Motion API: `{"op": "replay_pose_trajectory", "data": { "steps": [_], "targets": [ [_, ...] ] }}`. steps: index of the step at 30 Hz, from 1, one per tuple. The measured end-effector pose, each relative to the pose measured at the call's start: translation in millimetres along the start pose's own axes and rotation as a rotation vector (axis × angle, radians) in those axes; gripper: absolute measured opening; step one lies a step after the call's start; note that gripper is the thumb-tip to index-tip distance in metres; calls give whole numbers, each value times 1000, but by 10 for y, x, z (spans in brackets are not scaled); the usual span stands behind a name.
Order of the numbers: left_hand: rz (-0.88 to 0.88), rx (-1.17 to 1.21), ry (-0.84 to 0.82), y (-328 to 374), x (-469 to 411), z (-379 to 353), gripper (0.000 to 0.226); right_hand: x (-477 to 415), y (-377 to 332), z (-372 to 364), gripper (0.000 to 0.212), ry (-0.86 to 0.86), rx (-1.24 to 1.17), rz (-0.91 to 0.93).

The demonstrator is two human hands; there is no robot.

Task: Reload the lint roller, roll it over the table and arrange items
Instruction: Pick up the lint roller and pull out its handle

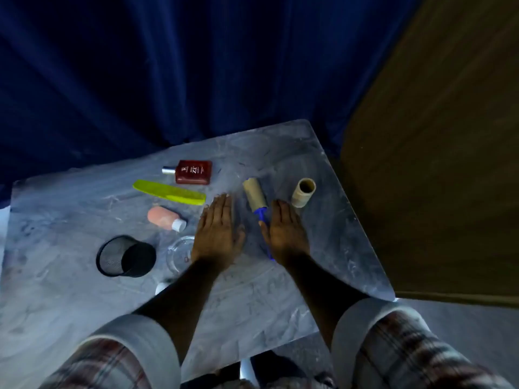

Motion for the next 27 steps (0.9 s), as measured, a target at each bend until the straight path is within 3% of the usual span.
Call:
{"op": "replay_pose_trajectory", "data": {
  "steps": [4, 10, 13, 17, 20, 23, 27],
  "targets": [
    [74, 108, -34, -16, -68, -80, 84, -115, 43, -113, 37, -121, 16, -64],
    [186, 389, 65, -71, -277, -106, 76, -249, 53, -332, 40, -311, -41, -112],
    [327, 613, 133, -154, -329, -124, 64, -279, 63, -273, 36, -286, -84, -135],
    [695, 1134, 275, -248, -377, -219, 50, -301, 15, -104, 27, -209, -184, -103],
    [861, 1509, 275, -195, -410, -329, 58, -312, -12, 82, 21, -125, -231, -66],
    [877, 1593, 230, -178, -423, -309, 51, -344, -49, 232, 17, -66, -301, -2],
    [801, 1727, 340, -291, -362, -88, 33, -387, -102, 474, 20, -9, -317, 90]
  ]
}}
Point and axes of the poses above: each hand's wrist, its own x-axis away from the middle knuckle, its own z-axis out of the back of the hand, y = z × x, the point moved 9 cm from there along -x, towards the middle knuckle, and after that the axes turned 4 degrees about x, right-handed, at the moved point
